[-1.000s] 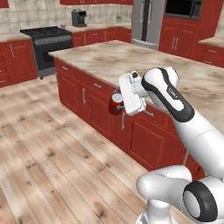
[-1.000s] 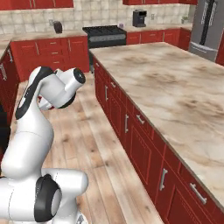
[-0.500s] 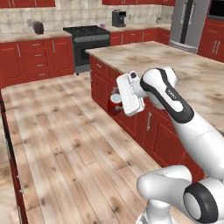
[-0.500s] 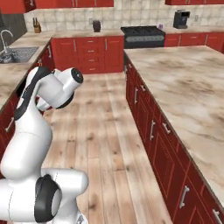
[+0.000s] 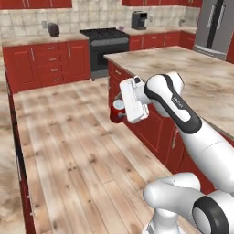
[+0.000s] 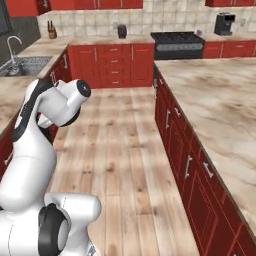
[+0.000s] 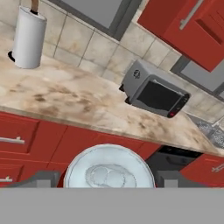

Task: Four empty soda cans are scattered around the kitchen. Gather all the cans and cluster them next to the stove for recycling.

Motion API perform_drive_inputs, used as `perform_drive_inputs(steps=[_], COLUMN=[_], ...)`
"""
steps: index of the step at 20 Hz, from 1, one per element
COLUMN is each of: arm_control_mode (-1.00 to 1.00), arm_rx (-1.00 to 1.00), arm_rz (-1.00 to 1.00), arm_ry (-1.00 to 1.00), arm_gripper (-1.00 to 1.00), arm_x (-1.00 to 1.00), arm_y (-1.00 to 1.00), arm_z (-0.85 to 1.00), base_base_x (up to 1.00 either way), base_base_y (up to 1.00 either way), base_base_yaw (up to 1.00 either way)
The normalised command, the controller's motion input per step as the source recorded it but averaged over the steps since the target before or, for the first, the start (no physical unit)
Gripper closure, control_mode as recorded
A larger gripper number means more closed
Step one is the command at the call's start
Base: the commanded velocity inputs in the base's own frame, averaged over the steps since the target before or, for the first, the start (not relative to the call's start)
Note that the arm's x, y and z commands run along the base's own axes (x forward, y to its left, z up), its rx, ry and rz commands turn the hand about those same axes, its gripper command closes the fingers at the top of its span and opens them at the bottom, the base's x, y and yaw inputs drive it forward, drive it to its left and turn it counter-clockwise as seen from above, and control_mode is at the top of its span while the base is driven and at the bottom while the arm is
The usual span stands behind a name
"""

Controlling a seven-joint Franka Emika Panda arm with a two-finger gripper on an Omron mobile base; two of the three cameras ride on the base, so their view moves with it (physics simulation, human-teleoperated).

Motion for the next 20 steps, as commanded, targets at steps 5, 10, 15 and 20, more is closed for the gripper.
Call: perform_drive_inputs(steps=[5, 10, 15, 20], arm_control_mode=[1.00, 1.00, 1.00, 1.00], arm_rx=[0.00, 0.00, 0.00, 0.00], arm_rz=[0.00, 0.00, 0.00, 0.00], arm_ry=[0.00, 0.00, 0.00, 0.00], arm_gripper=[1.00, 1.00, 1.00, 1.00], arm_x=[0.00, 0.00, 0.00, 0.00], arm_y=[0.00, 0.00, 0.00, 0.00], arm_z=[0.00, 0.00, 0.00, 0.00], base_base_x=[1.00, 1.00, 1.00, 1.00], base_base_y=[0.00, 0.00, 0.00, 0.00], base_base_yaw=[0.08, 0.04, 0.02, 0.01])
